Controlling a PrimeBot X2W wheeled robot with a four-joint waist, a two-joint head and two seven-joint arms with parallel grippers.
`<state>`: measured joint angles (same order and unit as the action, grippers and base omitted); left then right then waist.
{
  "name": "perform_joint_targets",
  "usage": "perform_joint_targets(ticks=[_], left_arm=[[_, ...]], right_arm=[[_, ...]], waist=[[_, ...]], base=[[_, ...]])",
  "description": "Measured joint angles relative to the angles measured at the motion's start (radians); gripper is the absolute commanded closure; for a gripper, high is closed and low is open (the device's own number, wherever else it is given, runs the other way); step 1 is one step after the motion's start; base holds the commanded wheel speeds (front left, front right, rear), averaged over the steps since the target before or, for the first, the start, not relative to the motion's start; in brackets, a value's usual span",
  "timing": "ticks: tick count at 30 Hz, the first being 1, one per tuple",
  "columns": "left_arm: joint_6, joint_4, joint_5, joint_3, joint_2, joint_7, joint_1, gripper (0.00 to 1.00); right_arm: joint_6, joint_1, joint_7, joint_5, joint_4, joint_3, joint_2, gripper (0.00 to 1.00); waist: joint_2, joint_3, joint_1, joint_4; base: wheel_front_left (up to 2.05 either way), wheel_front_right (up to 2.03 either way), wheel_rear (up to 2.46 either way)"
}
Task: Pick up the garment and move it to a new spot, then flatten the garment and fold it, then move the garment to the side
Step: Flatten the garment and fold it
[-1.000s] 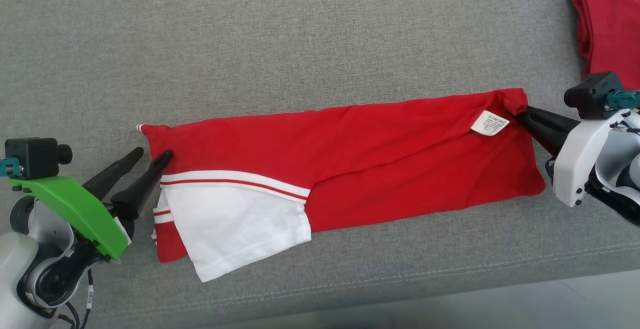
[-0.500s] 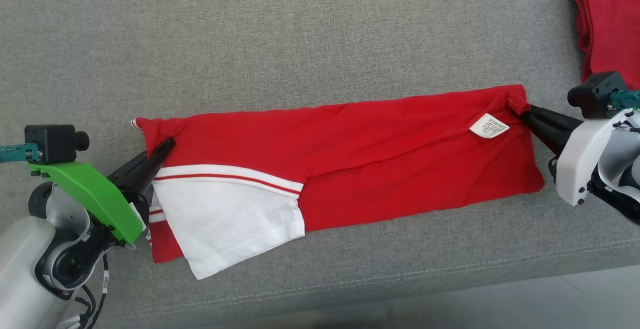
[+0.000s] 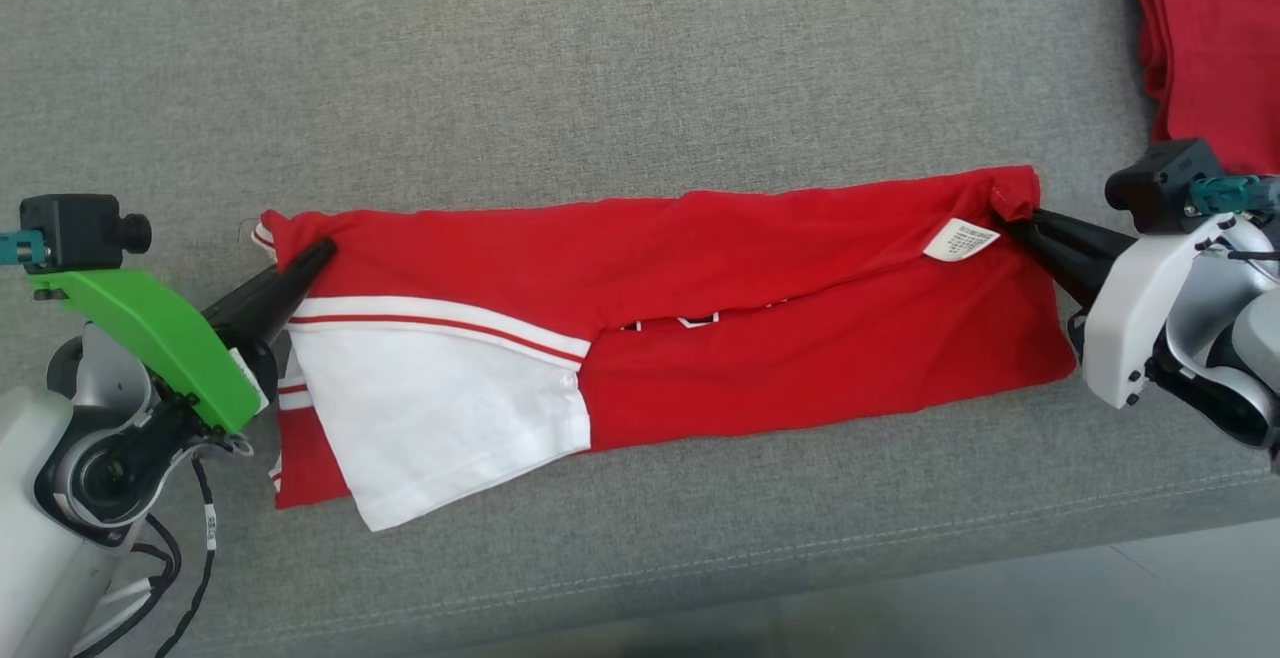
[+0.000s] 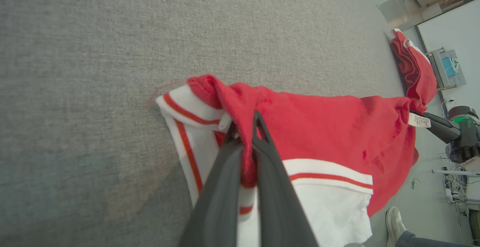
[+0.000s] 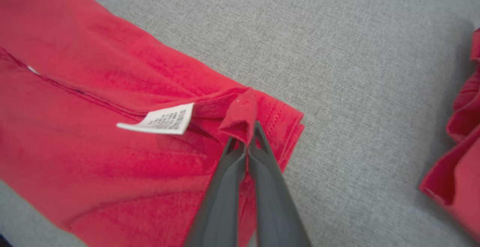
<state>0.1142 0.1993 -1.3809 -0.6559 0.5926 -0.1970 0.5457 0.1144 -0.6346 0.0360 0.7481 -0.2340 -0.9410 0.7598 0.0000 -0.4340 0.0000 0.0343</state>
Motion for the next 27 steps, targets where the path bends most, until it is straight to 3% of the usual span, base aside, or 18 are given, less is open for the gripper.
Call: perform_joint_targets(ticks=[1, 3, 5, 7, 11, 15, 18, 26, 27], left_arm=[[0.0, 0.005, -0.007, 0.001, 0.0, -0.011, 0.001, 0.91], [0.0, 0.014, -0.031, 0.0, 0.0, -0.028, 0.008, 0.77], [0.0, 0.022, -0.035, 0.002, 0.002, -0.045, 0.019, 0.75], [0.0, 0.028, -0.042, 0.001, 0.003, -0.059, 0.028, 0.64], [0.0, 0.046, -0.068, 0.001, 0.003, -0.103, 0.037, 0.53], [0.001, 0.046, -0.102, 0.003, 0.004, -0.128, 0.049, 0.19], [0.001, 0.052, -0.094, 0.004, 0.019, -0.132, 0.06, 0.02], [0.001, 0.102, -0.04, 0.004, 0.036, -0.108, 0.076, 0.0], [0.001, 0.111, -0.033, 0.005, 0.036, -0.099, 0.076, 0.0]], right_arm=[[0.0, -0.001, 0.0, 0.0, 0.0, -0.002, -0.005, 1.0], [0.002, -0.001, 0.0, 0.0, -0.003, -0.004, -0.01, 1.0], [0.004, -0.002, 0.0, 0.0, -0.007, -0.005, -0.01, 1.0], [0.008, -0.002, 0.0, 0.0, -0.012, -0.005, -0.01, 1.0], [0.008, -0.002, -0.001, 0.0, -0.02, -0.005, -0.012, 1.0], [0.008, -0.002, -0.008, 0.0, -0.028, -0.005, -0.013, 1.0], [0.008, -0.002, -0.009, 0.0, -0.034, -0.005, -0.013, 1.0], [0.008, -0.004, -0.022, -0.01, -0.048, -0.023, -0.023, 1.0], [0.008, -0.004, -0.026, -0.016, -0.049, -0.027, -0.021, 0.75]], waist=[[0.0, 0.0, 0.0, 0.004], [0.0, 0.0, 0.0, 0.013], [0.0, 0.0, 0.0, 0.02], [0.0, 0.0, 0.0, 0.026], [0.0, 0.0, 0.0, 0.03], [0.0, 0.001, 0.0, 0.03], [0.0, 0.002, 0.0, 0.028], [0.0, 0.011, 0.0, 0.023], [0.0, 0.015, 0.0, 0.023]], base=[[0.0, 0.0, 0.0], [0.0, 0.0, 0.0], [0.0, 0.0, 0.0], [0.0, 0.0, 0.0], [0.0, 0.0, 0.0], [0.0, 0.0, 0.0], [0.0, 0.0, 0.0], [0.0, 0.0, 0.0], [0.0, 0.0, 0.0]])
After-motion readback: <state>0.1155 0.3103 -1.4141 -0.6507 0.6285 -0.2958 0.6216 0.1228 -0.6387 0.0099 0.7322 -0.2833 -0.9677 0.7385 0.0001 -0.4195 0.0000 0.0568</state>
